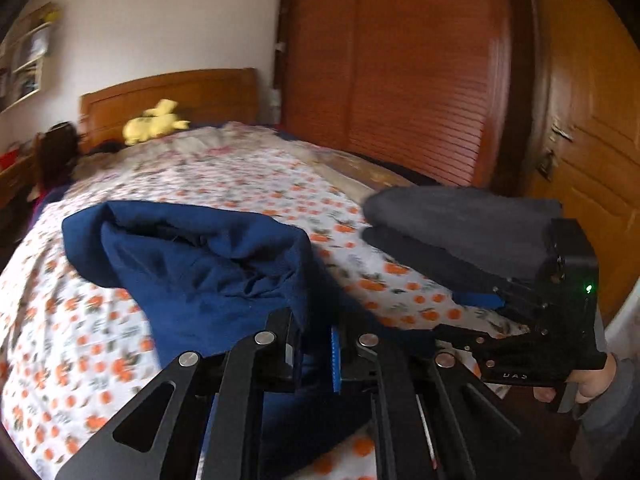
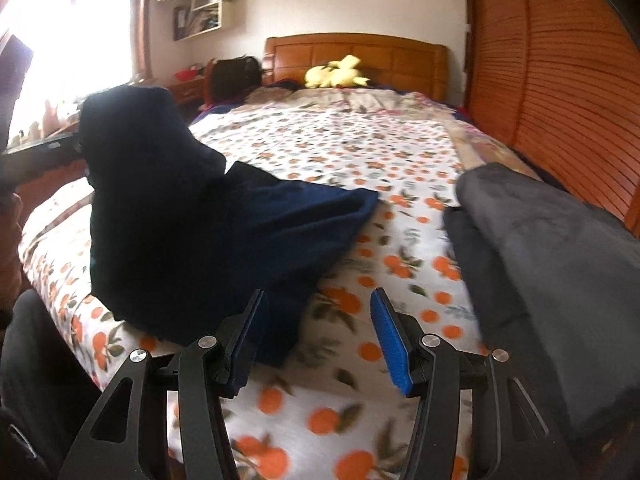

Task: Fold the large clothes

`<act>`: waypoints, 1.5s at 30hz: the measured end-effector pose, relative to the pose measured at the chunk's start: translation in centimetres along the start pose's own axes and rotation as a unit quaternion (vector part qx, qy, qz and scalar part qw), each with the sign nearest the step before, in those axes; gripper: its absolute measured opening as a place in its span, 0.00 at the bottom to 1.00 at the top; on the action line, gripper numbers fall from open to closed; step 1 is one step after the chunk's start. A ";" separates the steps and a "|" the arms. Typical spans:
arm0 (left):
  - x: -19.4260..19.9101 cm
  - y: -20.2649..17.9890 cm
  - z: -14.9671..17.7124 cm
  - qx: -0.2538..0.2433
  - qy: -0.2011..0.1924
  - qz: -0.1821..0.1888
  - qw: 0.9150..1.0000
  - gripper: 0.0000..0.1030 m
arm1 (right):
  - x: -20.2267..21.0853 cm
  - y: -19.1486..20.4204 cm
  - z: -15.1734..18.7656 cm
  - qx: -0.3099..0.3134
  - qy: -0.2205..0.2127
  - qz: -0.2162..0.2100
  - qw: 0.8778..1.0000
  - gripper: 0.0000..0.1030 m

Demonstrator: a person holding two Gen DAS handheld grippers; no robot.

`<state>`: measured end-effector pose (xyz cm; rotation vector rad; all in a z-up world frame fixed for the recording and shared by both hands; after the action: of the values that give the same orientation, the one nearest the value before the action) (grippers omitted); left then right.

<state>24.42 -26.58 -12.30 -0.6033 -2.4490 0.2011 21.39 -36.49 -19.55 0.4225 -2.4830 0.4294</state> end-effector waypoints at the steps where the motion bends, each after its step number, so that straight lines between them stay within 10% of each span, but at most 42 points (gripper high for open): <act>1: -0.9 -1.0 0.4 -0.008 0.007 0.001 1.000 0.09 | 0.2 -0.4 0.4 -0.004 0.001 0.003 1.000 0.50; 9: -3.5 -0.1 2.5 -0.014 0.042 -0.011 0.999 0.14 | 0.2 -1.2 0.5 -0.020 -0.003 0.005 1.000 0.50; 28: 3.0 9.3 1.7 0.024 -0.024 -0.059 0.998 0.97 | -1.7 4.7 -5.6 -0.001 -0.032 -0.031 0.999 0.50; 45: 5.4 16.3 4.5 0.045 -0.031 -0.085 0.995 0.98 | -6.4 6.2 -4.2 -0.054 0.017 -0.033 0.998 0.66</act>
<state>23.97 -9.66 -17.67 -0.3532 -2.5196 0.2617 26.06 -27.94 -21.35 0.4472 -2.4387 0.2724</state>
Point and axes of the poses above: each gripper's, at about its wrist camera, not at the fingertips, and x roughly against the way its jaws point, y to its left, z to its underside, the point moved 10 cm from there along -x, roughly the way its jaws point, and after that the axes turned 15 degrees about x, right-handed, at the moved point
